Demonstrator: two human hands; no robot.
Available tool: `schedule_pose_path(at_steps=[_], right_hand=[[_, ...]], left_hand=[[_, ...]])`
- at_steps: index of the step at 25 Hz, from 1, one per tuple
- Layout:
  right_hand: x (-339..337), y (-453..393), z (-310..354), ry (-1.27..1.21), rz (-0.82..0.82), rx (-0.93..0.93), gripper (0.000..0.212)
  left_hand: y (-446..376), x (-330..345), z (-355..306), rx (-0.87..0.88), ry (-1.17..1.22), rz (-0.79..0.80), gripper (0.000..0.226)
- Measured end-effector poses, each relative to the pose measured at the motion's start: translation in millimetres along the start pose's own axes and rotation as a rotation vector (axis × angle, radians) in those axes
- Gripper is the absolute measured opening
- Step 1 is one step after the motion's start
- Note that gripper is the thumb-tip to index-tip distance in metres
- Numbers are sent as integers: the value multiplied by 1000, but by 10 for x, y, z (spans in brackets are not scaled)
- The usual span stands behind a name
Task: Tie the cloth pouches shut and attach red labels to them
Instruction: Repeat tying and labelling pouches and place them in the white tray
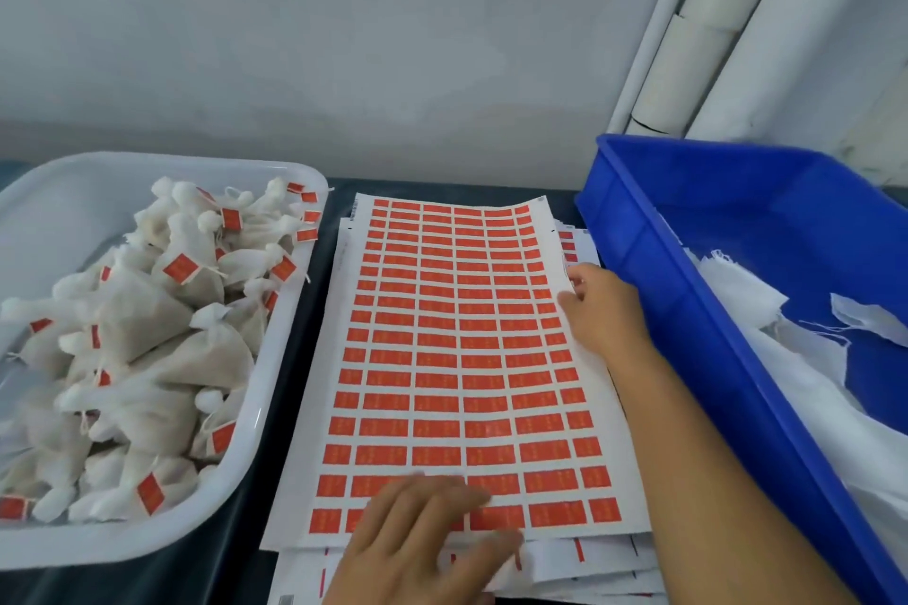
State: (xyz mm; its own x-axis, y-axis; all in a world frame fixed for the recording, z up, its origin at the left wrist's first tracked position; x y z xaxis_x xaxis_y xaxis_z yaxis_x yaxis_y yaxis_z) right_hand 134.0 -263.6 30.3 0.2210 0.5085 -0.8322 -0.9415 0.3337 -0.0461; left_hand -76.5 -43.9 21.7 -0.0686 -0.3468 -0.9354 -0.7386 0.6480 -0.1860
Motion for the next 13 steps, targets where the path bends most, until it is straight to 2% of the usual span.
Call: schedule_pose_path(at_steps=[2, 4, 5, 7, 9, 11, 13], right_hand=[[-56, 41, 27, 37, 46, 17, 7], [-128, 121, 171, 73, 58, -16, 18], [-214, 162, 311, 79, 14, -72, 28], [-568, 231, 658, 55, -143, -206, 42], [-1095, 205, 881, 50, -281, -262, 42], [-1631, -9, 851, 85, -300, -222, 39], [-1995, -231, 623, 211, -218, -91, 39]], left_hand=[[-36, 28, 106, -64, -108, 56, 75], [-55, 49, 216, -106, -141, 162, 67], [-59, 58, 238, -141, -136, 202, 65], [-45, 67, 284, -167, -167, 188, 77], [-25, 42, 309, -216, -111, 270, 76], [-39, -26, 282, -210, -102, 378, 63], [-51, 1, 313, -213, -57, 356, 75]])
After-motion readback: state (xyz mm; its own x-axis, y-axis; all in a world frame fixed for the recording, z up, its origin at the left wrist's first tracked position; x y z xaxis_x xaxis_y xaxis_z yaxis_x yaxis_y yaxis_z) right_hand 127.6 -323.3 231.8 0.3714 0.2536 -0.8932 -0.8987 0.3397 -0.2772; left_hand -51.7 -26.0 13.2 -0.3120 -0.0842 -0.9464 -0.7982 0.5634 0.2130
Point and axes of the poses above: each hand's wrist, its own y-axis away from the middle knuckle, its own x-axis out of the palm, z = x × y, the point moved 7 cm from there along -y, towards the middle knuckle, and after that the axes turned 5 degrees about -z, right-handed, at the moved point
